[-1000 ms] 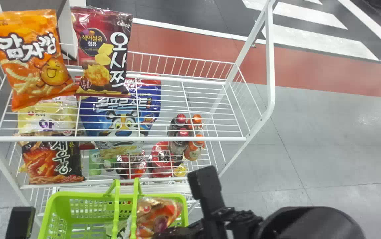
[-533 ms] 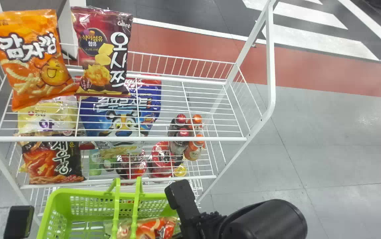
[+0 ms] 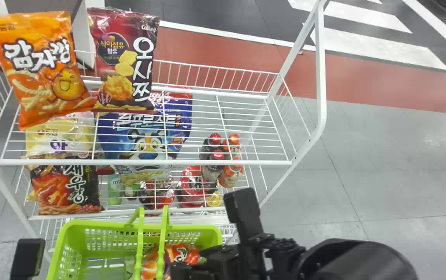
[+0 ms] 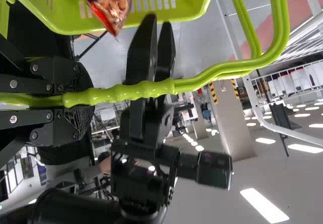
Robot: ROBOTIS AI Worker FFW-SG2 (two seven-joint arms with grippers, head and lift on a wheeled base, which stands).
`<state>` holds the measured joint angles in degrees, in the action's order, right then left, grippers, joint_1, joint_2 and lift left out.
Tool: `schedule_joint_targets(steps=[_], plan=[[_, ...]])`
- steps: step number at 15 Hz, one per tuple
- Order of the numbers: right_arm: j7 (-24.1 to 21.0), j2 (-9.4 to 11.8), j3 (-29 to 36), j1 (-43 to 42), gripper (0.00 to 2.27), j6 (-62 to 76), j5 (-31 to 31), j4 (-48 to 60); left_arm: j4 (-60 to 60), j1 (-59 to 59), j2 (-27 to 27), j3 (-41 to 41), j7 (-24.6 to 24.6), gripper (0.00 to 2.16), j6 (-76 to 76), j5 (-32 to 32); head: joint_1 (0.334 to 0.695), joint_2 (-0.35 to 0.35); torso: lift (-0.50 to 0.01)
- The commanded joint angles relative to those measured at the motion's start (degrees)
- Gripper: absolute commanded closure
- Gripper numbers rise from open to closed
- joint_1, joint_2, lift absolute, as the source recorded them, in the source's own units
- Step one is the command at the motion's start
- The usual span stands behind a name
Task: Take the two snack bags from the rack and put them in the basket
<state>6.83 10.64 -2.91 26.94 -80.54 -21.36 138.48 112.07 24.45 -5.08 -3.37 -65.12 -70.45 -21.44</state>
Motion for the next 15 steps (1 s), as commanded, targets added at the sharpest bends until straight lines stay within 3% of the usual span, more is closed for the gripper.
schedule_joint_targets(steps=[1, 3, 6, 9, 13, 15], plan=[[1.4, 0.2, 2.6, 5.0, 0.05, 13.3, 1.8, 5.3, -0.1, 0.2, 0.1, 0.1, 0.0, 1.99, 0.5, 0.0, 0.695, -0.346, -0.011], [2.5, 0.3, 2.6, 8.9, 0.05, 32.4, 5.5, 4.9, -0.4, 0.3, 0.1, 0.1, 0.3, 1.99, 1.1, 0.0, 0.695, -0.335, -0.011], [2.6, 0.0, 1.1, 10.8, 0.07, 59.3, 9.5, -4.0, -0.7, 0.6, 0.1, 0.1, 0.6, 1.99, 2.3, -0.1, 0.695, -0.33, -0.011], [-0.5, -0.5, -0.6, 14.0, 0.08, 82.7, 10.9, -12.6, -0.7, 1.0, 0.1, 0.8, 0.7, 1.99, 3.0, 0.0, 0.695, -0.341, -0.011], [-6.6, 0.4, -2.6, 21.3, 0.1, 90.1, 11.7, -11.9, -0.8, 1.7, 0.2, 1.1, 0.8, 1.99, 3.9, 0.0, 0.695, -0.35, -0.011], [-10.6, 1.0, -5.1, 23.7, 0.11, 95.9, 15.0, -11.9, -0.9, 1.7, 0.2, 1.1, 0.6, 1.99, 4.0, 0.0, 0.695, -0.35, -0.011]])
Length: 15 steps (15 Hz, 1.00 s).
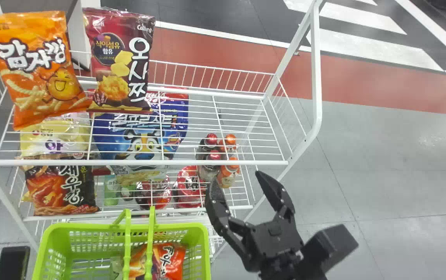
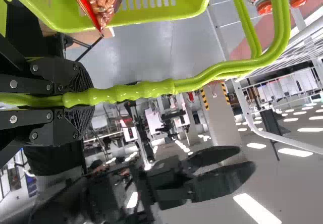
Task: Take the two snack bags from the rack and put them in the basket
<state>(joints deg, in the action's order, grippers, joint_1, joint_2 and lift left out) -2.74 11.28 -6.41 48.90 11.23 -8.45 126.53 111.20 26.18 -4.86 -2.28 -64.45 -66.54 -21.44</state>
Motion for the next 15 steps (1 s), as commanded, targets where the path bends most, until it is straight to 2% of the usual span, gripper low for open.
schedule_joint_targets(steps=[1, 15], plan=[[-1.2, 0.6, -2.5, 2.1, 0.11, 6.4, 2.8, -0.3, -0.2, 0.0, 0.0, 0.2, -0.2, 1.99, 0.1, 0.0, 0.695, -0.35, -0.011], [-1.3, 1.0, -3.7, 0.9, 0.15, 6.4, 4.4, -0.6, -0.7, 1.1, 0.1, 0.8, -0.8, 1.99, 0.7, -0.2, 0.695, -0.35, -0.011]])
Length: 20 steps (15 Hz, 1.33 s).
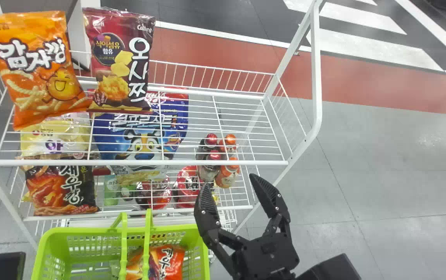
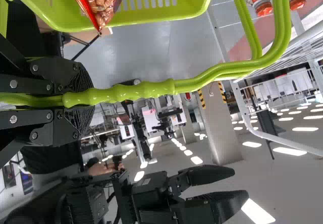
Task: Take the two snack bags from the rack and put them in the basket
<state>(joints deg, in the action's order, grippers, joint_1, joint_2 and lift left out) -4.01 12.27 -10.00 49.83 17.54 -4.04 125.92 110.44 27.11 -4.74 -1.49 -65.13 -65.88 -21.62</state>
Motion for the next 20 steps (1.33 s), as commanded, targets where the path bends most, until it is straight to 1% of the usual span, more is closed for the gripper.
schedule_joint_targets(steps=[1, 6, 15, 20], plan=[[0.0, 0.0, -0.1, 0.0, 0.15, 0.3, 0.0, 0.2, 0.2, 0.3, 0.0, 0.1, -0.2, 1.99, 0.0, 0.0, 0.695, -0.35, -0.011], [0.0, -0.4, -0.1, 0.0, 0.15, 0.4, 0.0, 0.1, -0.3, 0.7, 0.0, 0.0, -0.3, 1.99, 1.2, 0.0, 0.695, -0.35, -0.011], [-0.6, -0.1, 0.2, 0.2, 0.15, 2.9, 0.0, 0.0, 0.2, 0.7, 0.0, -0.2, -0.1, 1.99, 0.2, -0.1, 0.695, -0.35, -0.011], [-0.6, 0.0, 0.2, 0.3, 0.15, 3.2, 0.0, -0.1, 0.3, 0.7, -0.1, 0.3, 0.4, 1.99, -0.9, -1.1, 0.695, -0.35, -0.011]])
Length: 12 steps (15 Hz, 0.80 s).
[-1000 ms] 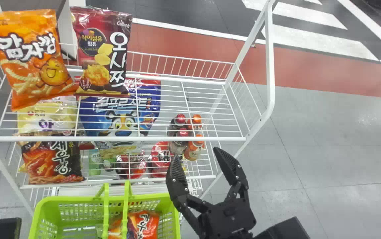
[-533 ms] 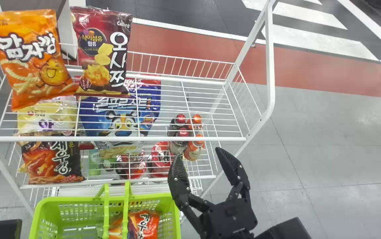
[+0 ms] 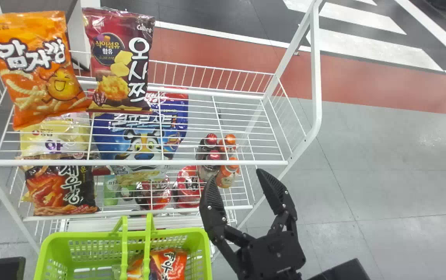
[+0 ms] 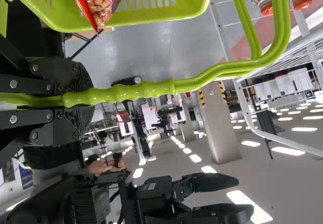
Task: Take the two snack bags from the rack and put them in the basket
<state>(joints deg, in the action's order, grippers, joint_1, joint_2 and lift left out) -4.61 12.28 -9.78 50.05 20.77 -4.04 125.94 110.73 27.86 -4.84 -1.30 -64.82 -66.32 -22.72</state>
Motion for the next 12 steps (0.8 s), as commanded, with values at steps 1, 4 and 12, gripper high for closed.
schedule_joint_targets(steps=[1, 4, 12], plan=[[0.0, 0.0, 0.0, 0.1, 0.15, 0.0, 0.0, -0.1, 0.0, 0.0, 0.0, 0.1, 0.2, 1.99, -0.4, 0.0, 0.695, -0.35, -0.011], [0.0, 0.0, 0.0, 0.1, 0.15, 0.0, 0.0, -0.2, 0.0, 0.0, 0.0, 0.2, 0.7, 1.99, -0.6, 0.0, 0.695, -0.35, -0.011], [0.0, 0.0, 0.2, -0.1, 0.15, 0.0, 0.0, -0.4, 0.0, 0.3, 0.1, 0.2, 1.9, 1.99, -0.6, 0.0, 0.695, -0.35, -0.011]])
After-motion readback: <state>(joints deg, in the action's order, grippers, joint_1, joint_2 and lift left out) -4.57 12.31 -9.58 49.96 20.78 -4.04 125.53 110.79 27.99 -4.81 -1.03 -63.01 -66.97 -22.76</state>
